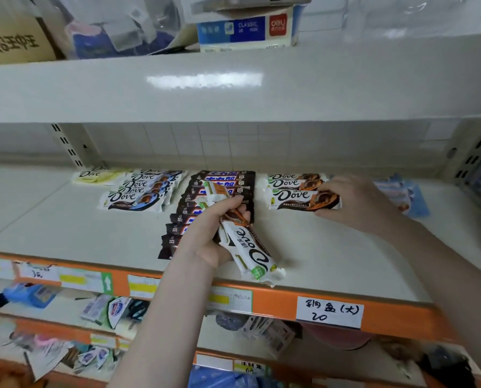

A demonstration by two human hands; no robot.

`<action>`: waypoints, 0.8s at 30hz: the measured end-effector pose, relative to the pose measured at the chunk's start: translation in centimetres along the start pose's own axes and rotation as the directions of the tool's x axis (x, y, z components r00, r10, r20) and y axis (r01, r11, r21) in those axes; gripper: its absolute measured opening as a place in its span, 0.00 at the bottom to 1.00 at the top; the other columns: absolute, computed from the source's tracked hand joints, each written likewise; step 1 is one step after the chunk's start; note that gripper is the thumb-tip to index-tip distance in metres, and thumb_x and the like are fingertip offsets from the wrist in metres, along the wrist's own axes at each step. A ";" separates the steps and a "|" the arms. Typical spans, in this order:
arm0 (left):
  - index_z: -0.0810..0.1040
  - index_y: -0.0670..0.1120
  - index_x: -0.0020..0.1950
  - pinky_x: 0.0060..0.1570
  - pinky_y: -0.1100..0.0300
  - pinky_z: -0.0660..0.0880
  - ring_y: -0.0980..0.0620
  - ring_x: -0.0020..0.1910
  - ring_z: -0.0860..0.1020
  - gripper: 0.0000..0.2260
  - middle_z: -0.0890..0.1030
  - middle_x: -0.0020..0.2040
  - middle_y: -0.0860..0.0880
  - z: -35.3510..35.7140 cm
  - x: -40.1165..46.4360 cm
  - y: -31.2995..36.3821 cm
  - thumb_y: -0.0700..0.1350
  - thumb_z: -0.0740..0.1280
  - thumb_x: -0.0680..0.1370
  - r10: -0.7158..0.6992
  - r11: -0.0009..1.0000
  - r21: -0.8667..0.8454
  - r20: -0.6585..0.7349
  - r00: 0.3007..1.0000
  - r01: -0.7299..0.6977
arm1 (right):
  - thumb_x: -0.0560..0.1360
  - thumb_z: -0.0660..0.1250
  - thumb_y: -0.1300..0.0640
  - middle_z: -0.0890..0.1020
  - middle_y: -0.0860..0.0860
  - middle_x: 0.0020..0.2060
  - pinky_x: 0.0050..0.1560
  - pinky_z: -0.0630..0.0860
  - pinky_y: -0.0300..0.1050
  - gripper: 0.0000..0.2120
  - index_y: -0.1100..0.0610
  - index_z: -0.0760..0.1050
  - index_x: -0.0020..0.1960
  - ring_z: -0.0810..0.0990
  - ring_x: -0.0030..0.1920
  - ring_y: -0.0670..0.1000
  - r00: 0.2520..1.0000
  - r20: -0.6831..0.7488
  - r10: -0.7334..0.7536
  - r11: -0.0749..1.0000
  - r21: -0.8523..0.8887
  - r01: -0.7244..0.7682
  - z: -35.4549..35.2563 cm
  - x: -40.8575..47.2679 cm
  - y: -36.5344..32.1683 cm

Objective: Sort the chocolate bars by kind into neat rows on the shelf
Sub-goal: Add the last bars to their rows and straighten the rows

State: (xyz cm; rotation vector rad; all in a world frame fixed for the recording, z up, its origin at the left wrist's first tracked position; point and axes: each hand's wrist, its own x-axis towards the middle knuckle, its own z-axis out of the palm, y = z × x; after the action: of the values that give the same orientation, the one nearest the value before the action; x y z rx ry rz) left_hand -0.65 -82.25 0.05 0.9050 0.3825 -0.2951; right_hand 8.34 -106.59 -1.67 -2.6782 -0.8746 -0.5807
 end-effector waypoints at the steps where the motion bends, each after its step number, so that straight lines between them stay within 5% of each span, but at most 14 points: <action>1: 0.73 0.44 0.36 0.32 0.64 0.74 0.53 0.30 0.73 0.08 0.73 0.36 0.49 -0.1 0.1 0.1 0.43 0.66 0.74 -0.002 1.000 0.007 0.006 1.000 0.002 | 0.61 0.77 0.58 0.82 0.60 0.38 0.42 0.76 0.52 0.16 0.63 0.80 0.47 0.80 0.40 0.61 1.000 -0.011 -0.004 1.000 0.013 0.004 0.1 0.2 0.0; 20: 0.76 0.42 0.28 0.39 0.58 0.71 0.50 0.34 0.73 0.14 0.75 0.32 0.46 -0.5 1.1 1.0 0.40 0.66 0.74 -0.007 0.995 -0.099 0.014 1.000 0.009 | 0.66 0.74 0.56 0.81 0.59 0.52 0.53 0.70 0.49 0.19 0.60 0.79 0.55 0.78 0.52 0.60 0.991 0.018 0.134 0.991 -0.002 -0.134 3.2 2.6 0.6; 24: 0.74 0.42 0.33 0.42 0.57 0.71 0.50 0.34 0.73 0.09 0.74 0.34 0.47 -0.7 1.1 1.2 0.41 0.66 0.74 -0.024 0.995 -0.093 0.024 0.999 0.026 | 0.66 0.74 0.56 0.81 0.58 0.52 0.54 0.70 0.49 0.19 0.59 0.79 0.55 0.77 0.53 0.60 0.986 0.021 0.162 0.987 0.008 -0.163 3.5 2.5 0.7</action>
State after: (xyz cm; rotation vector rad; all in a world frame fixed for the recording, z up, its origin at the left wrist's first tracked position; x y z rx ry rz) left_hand 0.67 -81.09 0.07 0.8052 0.3843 -0.3081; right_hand 11.64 -104.61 -3.77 -2.7177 -0.6535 -0.5110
